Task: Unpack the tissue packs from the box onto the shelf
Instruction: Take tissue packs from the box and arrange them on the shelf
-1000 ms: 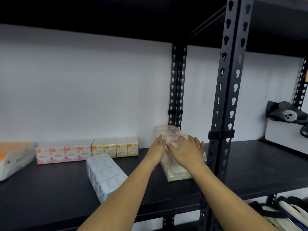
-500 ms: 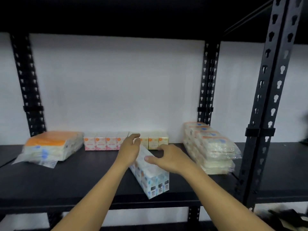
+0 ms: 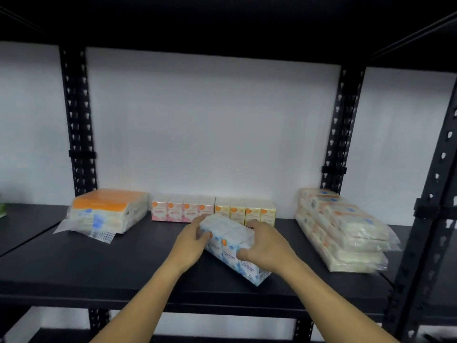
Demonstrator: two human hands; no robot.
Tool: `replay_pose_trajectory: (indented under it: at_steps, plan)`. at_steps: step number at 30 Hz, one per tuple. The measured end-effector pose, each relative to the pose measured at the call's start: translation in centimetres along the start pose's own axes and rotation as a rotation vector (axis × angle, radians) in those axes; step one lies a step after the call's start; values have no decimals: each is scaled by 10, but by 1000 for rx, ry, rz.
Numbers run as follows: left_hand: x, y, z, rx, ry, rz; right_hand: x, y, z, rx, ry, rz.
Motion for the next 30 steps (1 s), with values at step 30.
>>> replay_pose_trajectory:
  at_steps: [30]
  plan:
    - [49,-96,-90,-84,586,-10,177,-59,78,152,38,-328]
Point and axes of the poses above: each hand's wrist, its own x-axis towards the middle knuckle, its own z-axis out of the palm, y = z × x, the point moved 3 cm from there along x, towards the middle knuckle, and after that the axes turned 6 degrees about -y, right-handed, at the moved point
